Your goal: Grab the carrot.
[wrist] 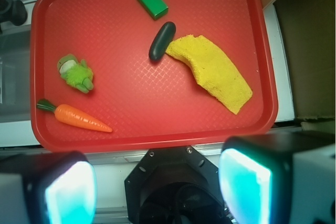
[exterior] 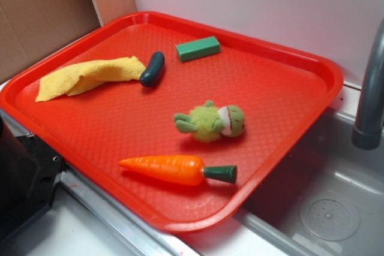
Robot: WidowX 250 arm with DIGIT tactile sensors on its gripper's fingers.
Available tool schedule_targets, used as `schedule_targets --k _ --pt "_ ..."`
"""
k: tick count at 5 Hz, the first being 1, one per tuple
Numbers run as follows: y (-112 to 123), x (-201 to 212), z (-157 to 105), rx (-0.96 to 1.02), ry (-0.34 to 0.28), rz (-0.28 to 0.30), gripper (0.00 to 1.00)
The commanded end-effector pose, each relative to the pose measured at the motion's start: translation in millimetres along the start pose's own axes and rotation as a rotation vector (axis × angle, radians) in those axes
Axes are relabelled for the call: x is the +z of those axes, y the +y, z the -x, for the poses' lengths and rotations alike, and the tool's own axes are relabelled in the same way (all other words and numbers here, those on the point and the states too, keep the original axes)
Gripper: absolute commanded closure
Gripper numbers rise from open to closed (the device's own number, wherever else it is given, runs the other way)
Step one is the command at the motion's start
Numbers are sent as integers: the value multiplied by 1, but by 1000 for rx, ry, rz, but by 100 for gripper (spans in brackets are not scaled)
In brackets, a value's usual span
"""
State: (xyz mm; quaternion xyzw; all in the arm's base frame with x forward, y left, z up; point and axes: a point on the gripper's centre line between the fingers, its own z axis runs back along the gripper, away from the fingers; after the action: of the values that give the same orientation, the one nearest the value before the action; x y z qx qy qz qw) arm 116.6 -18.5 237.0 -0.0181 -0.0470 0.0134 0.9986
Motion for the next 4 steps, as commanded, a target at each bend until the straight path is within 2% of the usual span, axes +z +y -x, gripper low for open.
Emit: schedule_targets --k 1,4 --pt "0 0 0 0 0 0 0" --pt "-6 0 5 -41 -20 31 0"
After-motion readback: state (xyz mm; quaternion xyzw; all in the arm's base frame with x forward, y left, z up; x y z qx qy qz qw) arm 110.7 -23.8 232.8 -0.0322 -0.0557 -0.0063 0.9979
